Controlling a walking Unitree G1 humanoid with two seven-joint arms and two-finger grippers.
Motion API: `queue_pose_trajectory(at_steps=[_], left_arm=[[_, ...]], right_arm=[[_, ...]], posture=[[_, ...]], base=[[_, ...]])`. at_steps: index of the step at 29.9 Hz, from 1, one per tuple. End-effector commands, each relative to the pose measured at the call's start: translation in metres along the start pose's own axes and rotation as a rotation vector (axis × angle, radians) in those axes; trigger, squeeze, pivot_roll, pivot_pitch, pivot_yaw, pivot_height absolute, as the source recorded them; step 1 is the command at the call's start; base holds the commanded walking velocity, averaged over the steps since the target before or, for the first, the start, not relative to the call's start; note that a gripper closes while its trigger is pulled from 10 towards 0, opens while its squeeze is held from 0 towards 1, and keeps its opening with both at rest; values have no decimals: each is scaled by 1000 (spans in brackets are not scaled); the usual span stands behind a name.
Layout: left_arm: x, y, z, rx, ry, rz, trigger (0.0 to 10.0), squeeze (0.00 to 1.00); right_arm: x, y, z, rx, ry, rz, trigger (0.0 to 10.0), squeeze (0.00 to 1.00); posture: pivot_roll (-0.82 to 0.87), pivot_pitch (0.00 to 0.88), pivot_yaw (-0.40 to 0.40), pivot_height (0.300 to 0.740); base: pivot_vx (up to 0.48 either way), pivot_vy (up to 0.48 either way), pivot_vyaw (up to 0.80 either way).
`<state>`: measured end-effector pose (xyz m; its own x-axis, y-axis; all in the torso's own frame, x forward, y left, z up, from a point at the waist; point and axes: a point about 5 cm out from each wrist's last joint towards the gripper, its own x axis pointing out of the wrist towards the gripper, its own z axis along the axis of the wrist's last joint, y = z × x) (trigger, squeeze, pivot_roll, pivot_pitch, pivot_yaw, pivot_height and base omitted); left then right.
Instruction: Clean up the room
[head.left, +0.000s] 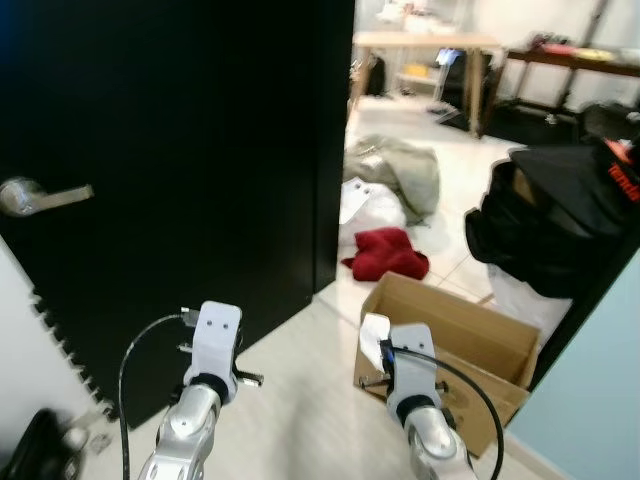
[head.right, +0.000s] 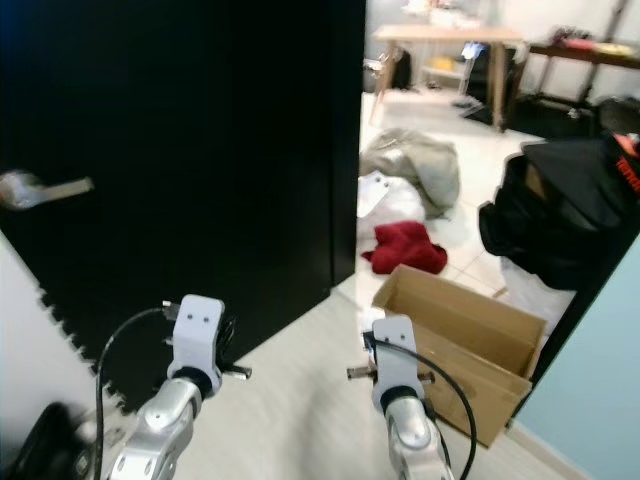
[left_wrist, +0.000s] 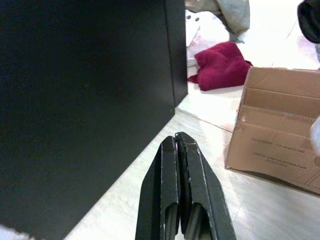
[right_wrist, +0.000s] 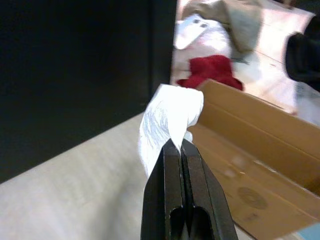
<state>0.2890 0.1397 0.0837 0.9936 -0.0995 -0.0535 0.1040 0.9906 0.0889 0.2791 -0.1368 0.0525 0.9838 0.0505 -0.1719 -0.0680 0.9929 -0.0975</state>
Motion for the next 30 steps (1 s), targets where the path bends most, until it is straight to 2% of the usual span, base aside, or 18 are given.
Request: queue_pose_trajectory(at_steps=[1, 24, 30], left_arm=[[1, -4, 1, -6, -3, -16, 10000, 0], [0, -4, 1, 0, -3, -30, 10000, 0], [1, -4, 1, 3, -2, -35, 10000, 0]], right_arm=[[-1, -6, -3, 11, 15, -22, 10000, 0], [-3, -7, -5, 19, 16, -34, 10000, 0], [-3, -6, -5, 23, 19, -35, 10000, 0]], posture=[[13, 30, 38, 740], [15, 21, 43, 740], [14, 20, 46, 740]], base=[[330, 0, -463], [322, 0, 0], [314, 0, -770]])
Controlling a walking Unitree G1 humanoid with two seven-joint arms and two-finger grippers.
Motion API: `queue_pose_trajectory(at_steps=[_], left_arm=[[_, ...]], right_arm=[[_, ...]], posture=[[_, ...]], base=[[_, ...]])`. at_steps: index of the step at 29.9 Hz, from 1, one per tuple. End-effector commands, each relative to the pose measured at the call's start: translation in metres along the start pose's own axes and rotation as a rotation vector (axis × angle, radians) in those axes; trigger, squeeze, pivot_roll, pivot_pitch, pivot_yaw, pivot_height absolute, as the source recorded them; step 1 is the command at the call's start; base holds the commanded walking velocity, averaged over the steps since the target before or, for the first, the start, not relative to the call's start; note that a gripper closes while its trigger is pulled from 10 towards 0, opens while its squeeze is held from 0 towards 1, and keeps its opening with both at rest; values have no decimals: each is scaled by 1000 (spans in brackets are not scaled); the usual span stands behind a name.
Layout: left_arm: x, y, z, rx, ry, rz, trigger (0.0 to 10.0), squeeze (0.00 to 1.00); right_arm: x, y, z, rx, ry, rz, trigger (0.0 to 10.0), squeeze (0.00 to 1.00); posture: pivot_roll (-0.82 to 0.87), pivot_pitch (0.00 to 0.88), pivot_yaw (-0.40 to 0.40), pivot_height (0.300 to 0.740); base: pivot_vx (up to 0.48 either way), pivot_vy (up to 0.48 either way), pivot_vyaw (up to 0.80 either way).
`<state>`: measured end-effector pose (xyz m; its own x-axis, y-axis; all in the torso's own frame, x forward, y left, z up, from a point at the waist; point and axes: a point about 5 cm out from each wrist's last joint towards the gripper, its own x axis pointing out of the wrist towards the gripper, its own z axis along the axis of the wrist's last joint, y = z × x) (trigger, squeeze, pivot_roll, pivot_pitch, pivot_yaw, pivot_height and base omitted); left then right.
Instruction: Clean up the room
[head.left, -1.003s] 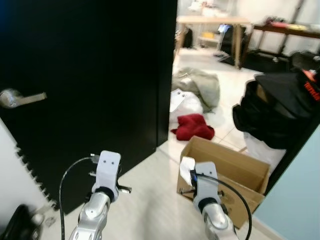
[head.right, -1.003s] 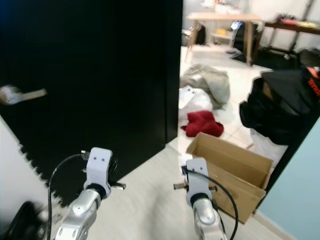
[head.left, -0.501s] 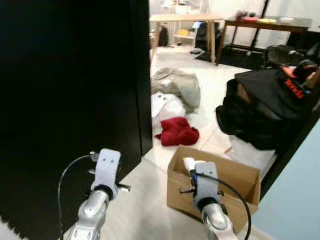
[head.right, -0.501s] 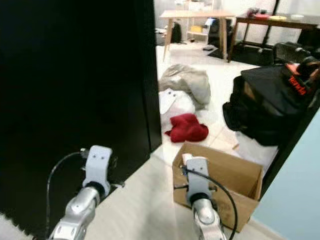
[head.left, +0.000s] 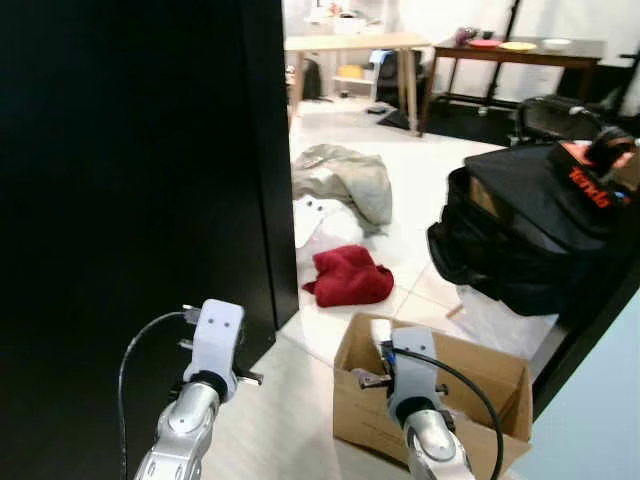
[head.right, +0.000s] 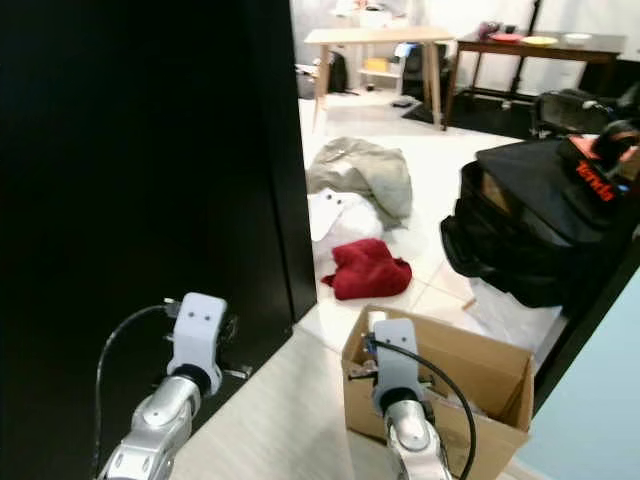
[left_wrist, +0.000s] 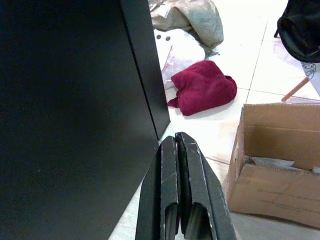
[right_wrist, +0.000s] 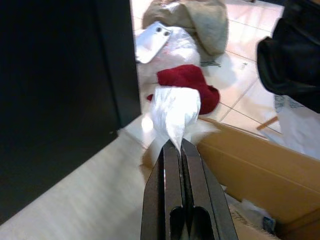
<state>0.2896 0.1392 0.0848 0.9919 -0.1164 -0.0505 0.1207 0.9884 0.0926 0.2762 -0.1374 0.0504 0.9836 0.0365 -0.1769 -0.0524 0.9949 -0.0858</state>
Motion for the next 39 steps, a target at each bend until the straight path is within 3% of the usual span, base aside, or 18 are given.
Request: queue_pose_trajectory(at_steps=[1, 19, 31, 39], left_arm=[[1, -4, 0, -2, 2, -19, 10000, 0], [1, -8, -2, -10, 9, -28, 10000, 0], [2, -11, -2, -20, 8, -32, 10000, 0], [2, -14, -8, -17, 37, -4, 10000, 0]], right_arm=[[-1, -6, -3, 9, 12, -22, 10000, 0], [-3, -11, -4, 5, 17, -36, 10000, 0], [-3, -12, -2, -11, 11, -35, 10000, 0], [-1, -10, 1, -48, 4, 14, 10000, 0]], posture=[[14, 22, 47, 740], [-2, 33, 49, 740], [-11, 35, 45, 740], [-23, 40, 16, 740]], base=[[311, 0, -800], [297, 0, -747], [283, 0, 0], [0, 0, 0]])
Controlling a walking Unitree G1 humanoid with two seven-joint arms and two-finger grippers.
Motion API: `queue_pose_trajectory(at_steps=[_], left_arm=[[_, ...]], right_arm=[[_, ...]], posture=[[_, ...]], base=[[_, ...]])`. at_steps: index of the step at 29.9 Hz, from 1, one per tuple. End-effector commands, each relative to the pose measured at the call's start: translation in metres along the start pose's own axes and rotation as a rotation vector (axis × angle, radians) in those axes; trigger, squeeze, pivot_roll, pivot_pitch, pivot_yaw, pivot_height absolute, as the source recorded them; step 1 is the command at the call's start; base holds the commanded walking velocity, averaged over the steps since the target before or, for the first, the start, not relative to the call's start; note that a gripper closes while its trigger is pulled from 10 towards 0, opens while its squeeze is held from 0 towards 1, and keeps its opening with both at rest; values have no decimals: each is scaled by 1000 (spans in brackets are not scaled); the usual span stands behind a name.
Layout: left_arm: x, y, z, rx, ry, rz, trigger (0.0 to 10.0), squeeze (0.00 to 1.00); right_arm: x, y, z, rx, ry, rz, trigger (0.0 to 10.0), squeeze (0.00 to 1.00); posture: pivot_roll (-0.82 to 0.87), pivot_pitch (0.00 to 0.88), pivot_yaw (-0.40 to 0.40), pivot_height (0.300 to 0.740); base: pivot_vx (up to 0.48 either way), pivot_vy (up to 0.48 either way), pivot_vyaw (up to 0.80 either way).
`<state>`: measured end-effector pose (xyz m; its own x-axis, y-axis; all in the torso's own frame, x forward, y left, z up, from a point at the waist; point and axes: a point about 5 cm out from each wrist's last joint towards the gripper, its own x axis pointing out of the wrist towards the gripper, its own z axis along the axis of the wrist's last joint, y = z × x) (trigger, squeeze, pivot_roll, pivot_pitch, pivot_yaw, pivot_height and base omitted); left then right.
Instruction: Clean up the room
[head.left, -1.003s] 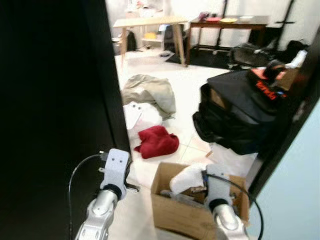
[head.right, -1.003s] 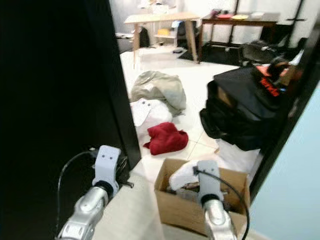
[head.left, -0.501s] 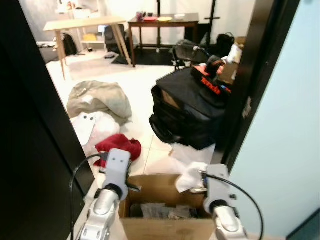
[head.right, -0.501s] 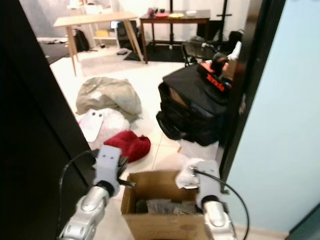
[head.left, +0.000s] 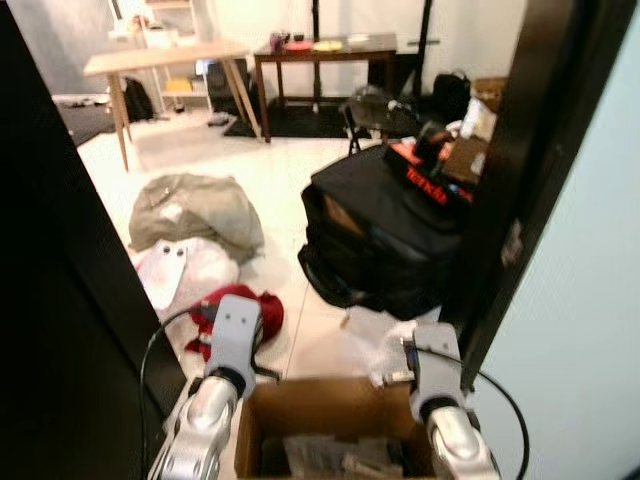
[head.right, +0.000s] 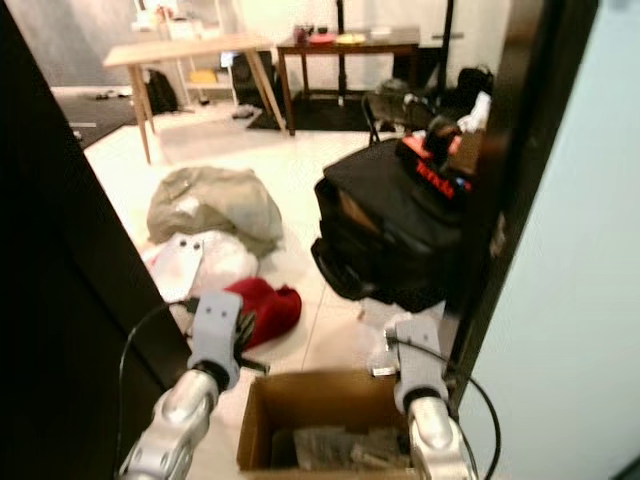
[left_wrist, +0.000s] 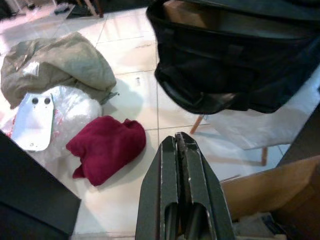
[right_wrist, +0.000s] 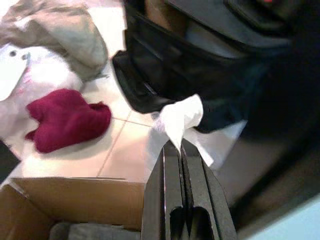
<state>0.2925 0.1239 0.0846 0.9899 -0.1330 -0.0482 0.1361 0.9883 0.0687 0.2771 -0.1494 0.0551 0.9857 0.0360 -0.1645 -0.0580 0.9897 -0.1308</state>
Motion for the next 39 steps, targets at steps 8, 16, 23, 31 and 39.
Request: queue_pose_trajectory(at_steps=[8, 16, 23, 31, 39], left_arm=[[-3, 2, -12, -3, 43, 70, 10000, 0], [-4, 2, -14, -5, 52, 93, 10000, 0], [-1, 2, -14, 7, 54, 85, 10000, 0], [9, 6, -5, 10, 26, 85, 10000, 0], [8, -5, -15, 4, 74, 37, 10000, 0]], right_arm=[[7, 4, 3, -86, 29, 109, 10000, 0], [14, 9, 4, -128, 53, 175, 10000, 0], [19, 11, 5, -161, 67, 204, 10000, 0], [22, 9, 10, -172, 60, 205, 10000, 0], [24, 3, 3, -144, 57, 146, 10000, 0]], posture=[[-34, 46, -37, 740], [-32, 52, -60, 740], [-16, 61, -74, 740], [-12, 54, -65, 740], [-16, 52, -6, 740]], base=[[0, 0, 0], [0, 0, 0], [0, 0, 0], [0, 0, 0], [0, 0, 0]])
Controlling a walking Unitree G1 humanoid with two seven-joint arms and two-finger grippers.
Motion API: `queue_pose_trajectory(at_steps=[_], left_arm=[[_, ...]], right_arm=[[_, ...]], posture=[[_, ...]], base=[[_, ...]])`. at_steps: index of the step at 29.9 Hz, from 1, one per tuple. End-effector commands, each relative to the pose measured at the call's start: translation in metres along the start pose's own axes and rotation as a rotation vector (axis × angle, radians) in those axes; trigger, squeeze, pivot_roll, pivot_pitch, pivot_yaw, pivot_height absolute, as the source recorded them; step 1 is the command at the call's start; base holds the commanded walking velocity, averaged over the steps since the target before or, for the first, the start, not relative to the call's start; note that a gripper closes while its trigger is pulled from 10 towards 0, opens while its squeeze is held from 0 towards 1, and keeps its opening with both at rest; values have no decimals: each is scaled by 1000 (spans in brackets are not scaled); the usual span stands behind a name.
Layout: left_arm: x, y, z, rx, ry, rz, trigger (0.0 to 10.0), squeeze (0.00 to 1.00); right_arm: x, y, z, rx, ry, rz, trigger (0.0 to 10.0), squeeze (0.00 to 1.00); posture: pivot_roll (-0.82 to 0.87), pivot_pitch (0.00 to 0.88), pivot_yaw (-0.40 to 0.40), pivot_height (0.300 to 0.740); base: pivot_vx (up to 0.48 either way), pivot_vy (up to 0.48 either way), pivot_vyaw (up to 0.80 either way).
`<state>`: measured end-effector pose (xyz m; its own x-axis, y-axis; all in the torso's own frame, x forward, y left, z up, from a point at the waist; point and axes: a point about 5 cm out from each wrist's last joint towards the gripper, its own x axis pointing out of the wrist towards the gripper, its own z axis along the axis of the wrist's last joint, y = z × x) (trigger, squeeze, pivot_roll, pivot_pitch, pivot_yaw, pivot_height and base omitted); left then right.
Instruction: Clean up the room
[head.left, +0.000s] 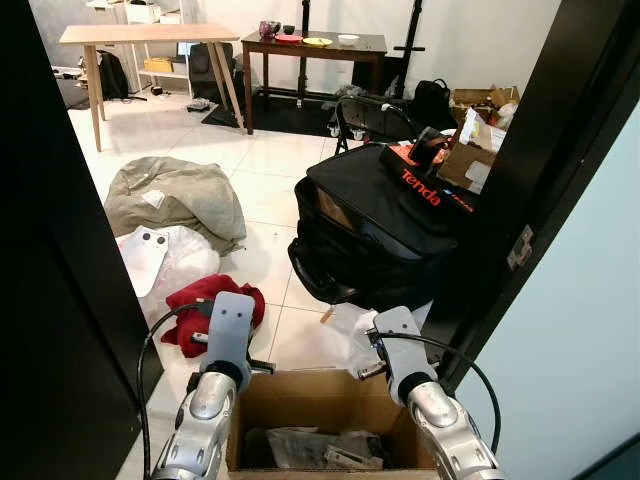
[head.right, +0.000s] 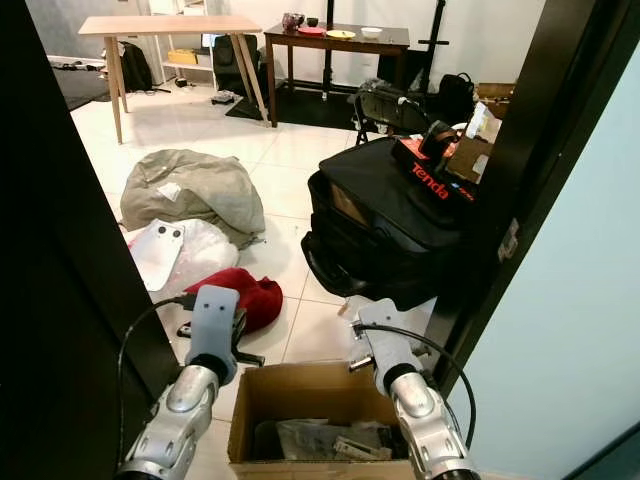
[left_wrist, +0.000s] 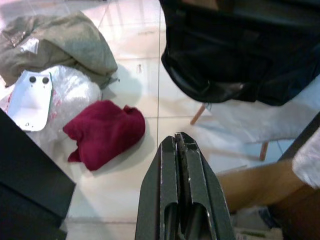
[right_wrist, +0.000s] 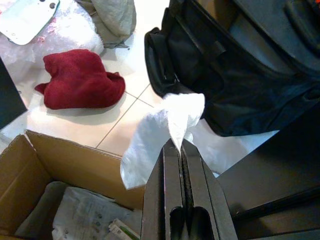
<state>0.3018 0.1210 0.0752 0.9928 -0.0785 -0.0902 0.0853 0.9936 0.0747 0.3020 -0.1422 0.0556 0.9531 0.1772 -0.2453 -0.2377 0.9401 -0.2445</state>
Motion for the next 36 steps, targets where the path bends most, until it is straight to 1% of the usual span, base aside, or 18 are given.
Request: queue_pose_trajectory(at_steps=[1, 5, 6, 7, 10, 13, 14, 15, 17, 18, 20, 22, 24, 25, 28, 29, 33, 36], left_arm=[[-2, -3, -7, 3, 28, -14, 10000, 0], [-1, -3, -7, 60, 25, -60, 10000, 0], [-1, -3, -8, 99, 27, -91, 10000, 0], [-1, -3, -8, 99, 27, -91, 10000, 0], [-1, 2, -12, 201, 43, -169, 10000, 0], [-1, 6, -15, 240, 53, -199, 10000, 0], [-1, 9, -14, 281, 46, -233, 10000, 0], [-1, 9, -14, 281, 46, -233, 10000, 0], [-2, 11, -11, 322, 35, -274, 10000, 0], [-1, 12, -10, 340, 31, -290, 10000, 0], [-1, 12, -10, 340, 31, -290, 10000, 0], [0, 16, -3, 372, 3, -326, 10000, 0], [0, 17, -1, 383, -7, -339, 10000, 0], [0, 19, 2, 394, -17, -351, 10000, 0], [-1, 17, 9, 414, -66, -440, 10000, 0], [-1, 17, 9, 414, -66, -440, 10000, 0], [-4, 14, 11, 438, -89, -543, 10000, 0], [-10, 13, 8, 468, -95, -629, 10000, 0]], right_arm=[[-1, -2, -3, 8, 5, -11, 10000, 0], [-2, 0, -11, 14, 57, 37, 10000, 0], [-3, 2, -18, -4, 104, 70, 10000, 0], [-3, 2, -18, -4, 104, 70, 10000, 0], [-2, 4, -31, -68, 190, 139, 10000, 0], [2, 1, -32, -80, 203, 129, 10000, 0], [6, -3, -29, -73, 200, 118, 10000, 0], [6, -3, -29, -73, 200, 118, 10000, 0], [11, -5, -25, -80, 198, 117, 10000, 0], [14, -6, -22, -92, 198, 121, 10000, 0], [14, -6, -22, -92, 198, 121, 10000, 0], [20, -9, -16, -112, 195, 142, 10000, 0], [22, -10, -14, -121, 195, 153, 10000, 0], [24, -11, -12, -132, 196, 163, 10000, 0], [28, -14, -10, -171, 211, 199, 10000, 0], [28, -14, -10, -171, 211, 199, 10000, 0], [30, -11, -10, -219, 222, 265, 10000, 0], [29, -6, -10, -253, 221, 364, 10000, 0]], posture=[[-16, 52, -6, 740], [-8, 63, -6, 740], [-5, 70, -7, 740], [-5, 70, -7, 740], [-1, 116, -5, 740], [2, 154, -8, 740], [7, 194, -10, 740], [7, 194, -10, 740], [20, 261, -18, 740], [22, 271, -19, 740], [22, 271, -19, 740], [36, 341, -19, 740], [36, 341, -19, 740], [42, 364, -20, 740], [47, 382, -27, 740], [47, 382, -27, 740], [49, 392, -30, 740], [50, 393, -32, 740]], base=[[0, 0, 0], [0, 0, 0], [0, 0, 0], [0, 0, 0], [0, 0, 0], [0, 0, 0], [0, 0, 0], [0, 0, 0], [0, 0, 0], [0, 0, 0], [0, 0, 0], [0, 0, 0], [0, 0, 0], [0, 0, 0], [0, 0, 0], [0, 0, 0], [0, 0, 0], [0, 0, 0]])
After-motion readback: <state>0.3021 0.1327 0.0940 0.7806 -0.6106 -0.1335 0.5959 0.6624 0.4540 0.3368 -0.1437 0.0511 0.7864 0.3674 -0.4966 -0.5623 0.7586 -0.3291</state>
